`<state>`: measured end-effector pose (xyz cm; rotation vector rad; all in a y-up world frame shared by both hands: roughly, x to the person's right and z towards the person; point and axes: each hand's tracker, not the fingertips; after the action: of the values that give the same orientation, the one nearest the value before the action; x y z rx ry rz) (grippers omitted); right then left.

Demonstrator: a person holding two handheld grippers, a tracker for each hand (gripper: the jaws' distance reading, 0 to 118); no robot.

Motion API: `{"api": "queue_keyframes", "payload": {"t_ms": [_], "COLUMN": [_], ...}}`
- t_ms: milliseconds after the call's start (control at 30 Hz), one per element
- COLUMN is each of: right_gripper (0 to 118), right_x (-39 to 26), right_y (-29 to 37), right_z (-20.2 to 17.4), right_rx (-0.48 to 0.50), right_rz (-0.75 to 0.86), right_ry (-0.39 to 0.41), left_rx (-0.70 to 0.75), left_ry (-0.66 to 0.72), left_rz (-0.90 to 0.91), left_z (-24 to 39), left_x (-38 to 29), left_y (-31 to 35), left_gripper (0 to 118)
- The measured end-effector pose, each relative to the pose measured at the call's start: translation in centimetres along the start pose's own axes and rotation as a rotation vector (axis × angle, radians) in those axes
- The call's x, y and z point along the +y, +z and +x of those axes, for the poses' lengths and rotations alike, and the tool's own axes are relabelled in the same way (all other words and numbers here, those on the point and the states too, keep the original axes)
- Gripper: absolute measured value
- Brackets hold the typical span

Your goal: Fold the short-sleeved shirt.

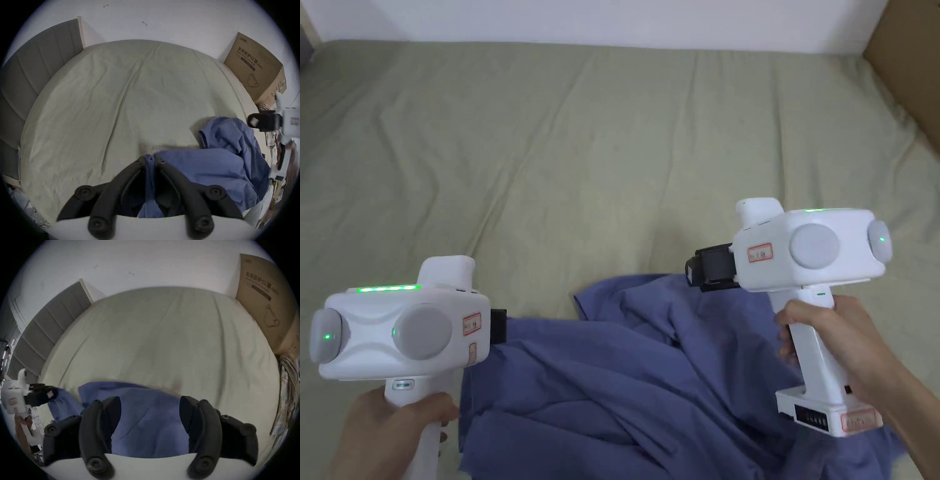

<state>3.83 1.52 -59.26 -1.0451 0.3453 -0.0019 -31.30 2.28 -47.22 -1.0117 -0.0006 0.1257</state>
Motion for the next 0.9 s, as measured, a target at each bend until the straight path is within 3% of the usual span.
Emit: {"api": "queue_keyframes", "payload": {"t_ms": [200, 300, 333, 367, 400, 433, 567, 700, 900], "right_gripper": [80, 78, 66, 45, 9, 4, 4, 4, 4], "right_x": [0.4, 0.5, 0.5, 0.4, 0.3, 0.0, -0.6, 0.4, 2.2], "right_y": [-5.8, -5.4, -4.9, -4.7, -4.6, -4.6, -3.1, 0.9, 11.1], "right_z": [0.8, 0.4, 0.1, -0.1, -0.2, -0.3, -1.2, -0.3, 2.6], "right_rx": [-0.046, -0.058, -0.068, -0.102, -0.118, -0.092, -0.103, -0.084, -0.139], "right_rz": [-0.140, -0.126, -0.111, -0.079, -0.070, -0.077, -0.093, -0.009, 0.169], "right_ry": [0.049, 0.084, 0.121, 0.159, 0.150, 0.120, 0.165, 0.086, 0.010], "left_rx": [-0.008, -0.011, -0.012, -0.013, -0.010, -0.006, 0.002, 0.007, 0.064], "left_ry": [0.007, 0.012, 0.012, 0.013, 0.013, 0.013, 0.010, -0.012, -0.068], "left_rz": [-0.010, -0.019, -0.020, -0.019, -0.019, -0.016, -0.012, 0.003, 0.117], "left_z": [-0.5, -0.7, -0.8, -0.8, -0.9, -0.8, -0.8, -0.7, 0.0], "left_x": [0.0, 0.0, -0.1, -0.1, 0.0, -0.1, 0.1, 0.5, 2.5], "left_y": [-0.3, -0.5, -0.5, -0.4, -0.4, -0.2, 0.8, 2.7, 7.9], "left_gripper": [8, 8, 8, 8, 8, 8, 8, 8, 8]}}
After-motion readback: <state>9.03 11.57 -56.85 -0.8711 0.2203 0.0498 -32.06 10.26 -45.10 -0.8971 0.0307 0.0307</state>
